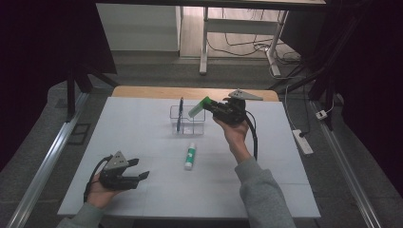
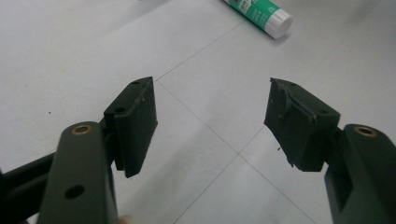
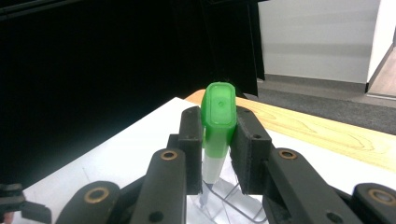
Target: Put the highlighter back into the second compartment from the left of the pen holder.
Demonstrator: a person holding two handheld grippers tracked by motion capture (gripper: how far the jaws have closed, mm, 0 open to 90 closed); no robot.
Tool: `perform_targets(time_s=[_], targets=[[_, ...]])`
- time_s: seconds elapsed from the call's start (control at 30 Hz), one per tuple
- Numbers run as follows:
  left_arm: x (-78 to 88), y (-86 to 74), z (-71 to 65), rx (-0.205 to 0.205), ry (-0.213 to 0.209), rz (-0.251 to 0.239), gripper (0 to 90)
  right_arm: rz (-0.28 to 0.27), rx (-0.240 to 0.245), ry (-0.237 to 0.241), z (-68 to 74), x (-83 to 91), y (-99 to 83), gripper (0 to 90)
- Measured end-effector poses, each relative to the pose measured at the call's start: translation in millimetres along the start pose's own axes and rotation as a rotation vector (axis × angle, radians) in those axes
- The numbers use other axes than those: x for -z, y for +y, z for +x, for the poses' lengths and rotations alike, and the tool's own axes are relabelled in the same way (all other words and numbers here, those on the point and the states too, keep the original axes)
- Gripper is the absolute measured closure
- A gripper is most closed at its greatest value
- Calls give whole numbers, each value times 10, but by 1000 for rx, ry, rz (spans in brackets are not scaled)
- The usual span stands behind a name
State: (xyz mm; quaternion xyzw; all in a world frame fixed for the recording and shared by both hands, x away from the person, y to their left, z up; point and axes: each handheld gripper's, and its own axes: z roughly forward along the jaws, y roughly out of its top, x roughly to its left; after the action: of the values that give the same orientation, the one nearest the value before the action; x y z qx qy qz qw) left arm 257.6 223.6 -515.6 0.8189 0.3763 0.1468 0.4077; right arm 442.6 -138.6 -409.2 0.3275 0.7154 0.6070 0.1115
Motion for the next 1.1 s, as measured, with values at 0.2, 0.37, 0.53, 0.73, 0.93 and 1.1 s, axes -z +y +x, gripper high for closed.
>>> perform_targets(time_s=[0.2, 0.37, 0.53, 0.73, 0.93, 1.1], targets=[[-4, 0, 5, -1, -1, 3, 331, 9, -6, -8, -31, -111, -14, 745], [-10, 1, 5, -3, -5, 8, 332, 20, -7, -8, -27, -208, -42, 745], [-9, 0, 9, -2, -7, 9, 332, 37, 3, -11, -26, -291, -58, 743], [-8, -3, 11, -2, -6, 8, 332, 91, 18, 9, 2, -409, -99, 615], [-10, -3, 10, -5, -4, 11, 332, 95, 35, 4, 11, -358, -121, 546], [-13, 0, 2, -8, -2, 11, 332, 96, 33, -10, -18, -264, -163, 533]])
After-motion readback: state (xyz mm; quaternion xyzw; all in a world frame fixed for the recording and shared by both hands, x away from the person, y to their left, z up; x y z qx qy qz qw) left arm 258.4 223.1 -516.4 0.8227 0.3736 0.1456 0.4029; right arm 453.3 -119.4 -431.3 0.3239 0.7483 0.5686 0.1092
